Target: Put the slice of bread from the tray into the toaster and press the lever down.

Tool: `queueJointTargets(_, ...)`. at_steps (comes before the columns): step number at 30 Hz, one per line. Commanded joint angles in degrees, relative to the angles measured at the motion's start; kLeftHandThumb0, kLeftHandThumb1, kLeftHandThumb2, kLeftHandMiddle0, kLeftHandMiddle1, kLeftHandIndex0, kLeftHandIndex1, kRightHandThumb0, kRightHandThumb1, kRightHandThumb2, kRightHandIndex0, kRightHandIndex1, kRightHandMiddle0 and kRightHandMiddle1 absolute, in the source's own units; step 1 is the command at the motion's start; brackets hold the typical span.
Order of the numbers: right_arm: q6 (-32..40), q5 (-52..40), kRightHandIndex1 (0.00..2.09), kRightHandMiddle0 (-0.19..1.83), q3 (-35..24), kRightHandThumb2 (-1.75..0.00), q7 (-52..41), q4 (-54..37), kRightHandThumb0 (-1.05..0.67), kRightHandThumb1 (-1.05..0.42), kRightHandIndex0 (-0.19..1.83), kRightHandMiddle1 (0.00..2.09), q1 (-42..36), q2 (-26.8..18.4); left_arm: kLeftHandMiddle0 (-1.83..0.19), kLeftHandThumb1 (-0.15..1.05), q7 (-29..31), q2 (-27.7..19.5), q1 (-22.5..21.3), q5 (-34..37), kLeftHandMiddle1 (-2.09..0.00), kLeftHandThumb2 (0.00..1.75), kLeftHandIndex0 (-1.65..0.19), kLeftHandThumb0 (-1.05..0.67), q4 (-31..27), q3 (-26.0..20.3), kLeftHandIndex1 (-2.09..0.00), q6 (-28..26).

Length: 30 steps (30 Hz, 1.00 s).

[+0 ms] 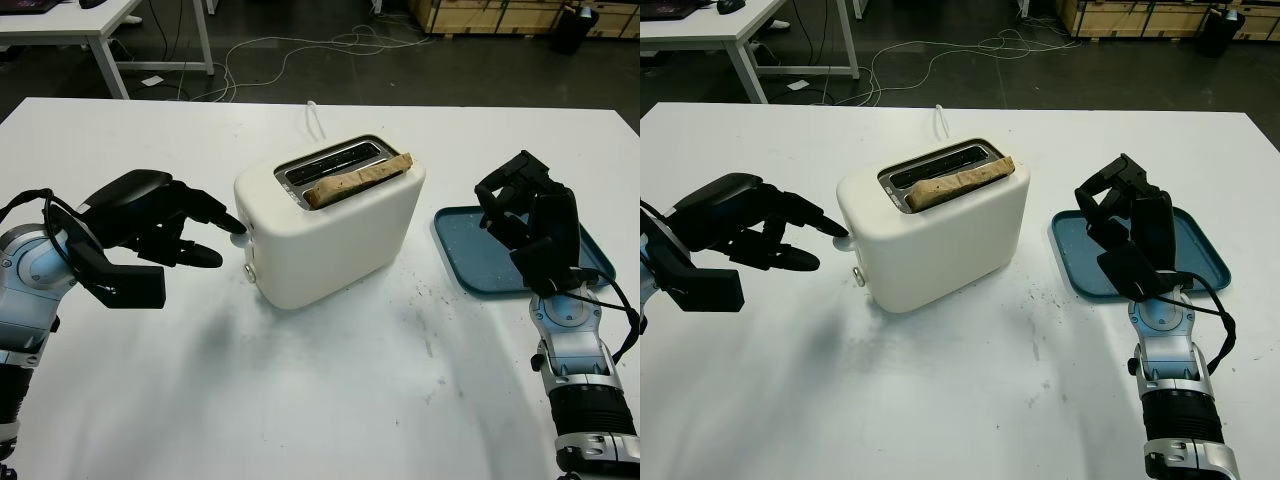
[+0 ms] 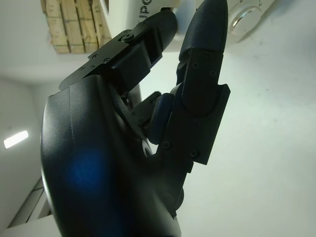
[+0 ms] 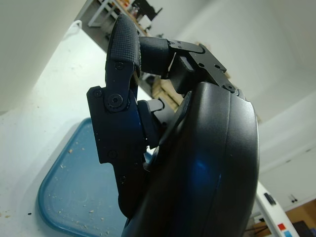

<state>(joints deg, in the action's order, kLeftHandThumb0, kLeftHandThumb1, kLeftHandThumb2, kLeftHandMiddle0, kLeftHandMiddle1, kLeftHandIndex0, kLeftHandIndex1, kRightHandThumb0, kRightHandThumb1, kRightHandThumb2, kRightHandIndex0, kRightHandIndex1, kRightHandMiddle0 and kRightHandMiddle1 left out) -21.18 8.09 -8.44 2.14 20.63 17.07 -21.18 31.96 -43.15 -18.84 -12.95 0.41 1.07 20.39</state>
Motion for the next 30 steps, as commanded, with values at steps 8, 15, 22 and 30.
queueJointTargets(8,0.1,-0.3,1.75,0.60,-0.3,-0.37,0.3,-1.2,-0.61,-0.92,0.80,1.69,-0.2,0.0,-1.28,0.92,1.0,0.6,0.3,0.8,-1.18,0.07,-1.06,-0.76,1.7,1.6,0.00,0.4)
queueJointTargets(15,0.4,-0.1,1.75,0.59,-0.4,-0.37,0.2,-1.9,-0.59,-0.92,0.80,1.69,-0.6,-0.2,-1.31,0.92,0.4,0.8,-0.4,-3.3,-1.14,0.10,-1.05,-0.75,5.2,5.4,0.00,3.0)
queueJointTargets(22,-0.9,-0.9,1.75,0.59,-0.3,-0.37,-0.6,-1.2,-0.62,-0.92,0.80,1.69,-0.6,-0.2,-1.26,0.92,-12.8,5.3,-2.9,-21.1,-1.50,0.03,-1.10,-0.73,17.5,15.8,-0.01,8.4)
queueJointTargets(30,-0.6,-0.8,1.75,0.61,-0.2,-0.37,-0.6,-1.6,-0.61,-0.92,0.81,1.65,-1.1,-0.3,-1.23,0.92,-23.2,12.6,-6.7,-33.9,-1.59,0.06,-1.24,-0.74,29.2,27.3,-0.05,2.3)
